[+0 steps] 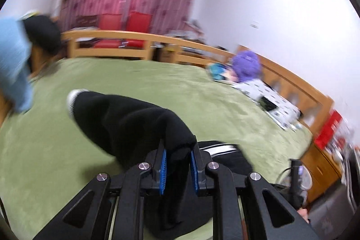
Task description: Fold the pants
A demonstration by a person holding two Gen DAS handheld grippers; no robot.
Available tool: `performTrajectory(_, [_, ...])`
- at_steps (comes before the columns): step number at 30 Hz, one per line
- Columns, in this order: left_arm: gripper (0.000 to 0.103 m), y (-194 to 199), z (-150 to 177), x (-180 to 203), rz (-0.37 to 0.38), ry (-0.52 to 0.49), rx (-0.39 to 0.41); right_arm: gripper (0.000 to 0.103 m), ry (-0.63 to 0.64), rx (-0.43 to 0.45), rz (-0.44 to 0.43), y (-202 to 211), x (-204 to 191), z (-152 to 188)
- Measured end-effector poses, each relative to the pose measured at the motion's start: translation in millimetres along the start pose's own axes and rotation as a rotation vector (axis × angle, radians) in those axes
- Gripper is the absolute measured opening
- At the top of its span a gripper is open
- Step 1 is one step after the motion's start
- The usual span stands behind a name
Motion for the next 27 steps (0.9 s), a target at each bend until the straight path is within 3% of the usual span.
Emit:
performTrajectory(4, [0.016,-48,6,90,0.123,-0.073,-0.054,0.038,-0.035,0.005,0.015,11,35,0])
performTrajectory(7, [0.017,-87,28,147,0.233,-0.076,-0.127,0.038,-0.078,0.011,0.025,17,61,3])
performTrajectory(10, [0.037,-104,48,176,0.383,-0.03,-0.167,0.038,-0.116,0.017,0.028,21,79,2])
performTrajectory(11, [0.048,-106,53,174,0.38,-0.015,-0.172,0.038,-0.131,0.019,0.025,23,84,1])
performTrajectory(12, [0.053,-108,57,168,0.359,-0.014,-0.173,0.038,-0.139,0.021,0.02,24,86,0])
performTrajectory(16, [0.055,-113,76,138,0.295,0.008,-0.215,0.042,-0.148,0.062,-0.041,25,82,-19])
performTrajectory(22, [0.057,-116,122,54,0.063,0.066,-0.315,0.043,-0.162,0.112,-0.122,9,62,-51])
performTrajectory(27, [0.058,-110,169,12,-0.018,0.115,-0.4,0.045,-0.194,0.251,-0.198,31,60,-78])
Point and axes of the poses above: each gripper's, at about its wrist camera, not at the fingertips, and y roughly against the way its jaws point, x to its right, z to its underside, the point moved 10 cm from there along -y, roughly the way its jaws point, and after that the axes turned 8 degrees about x, right-handed, at the moved point
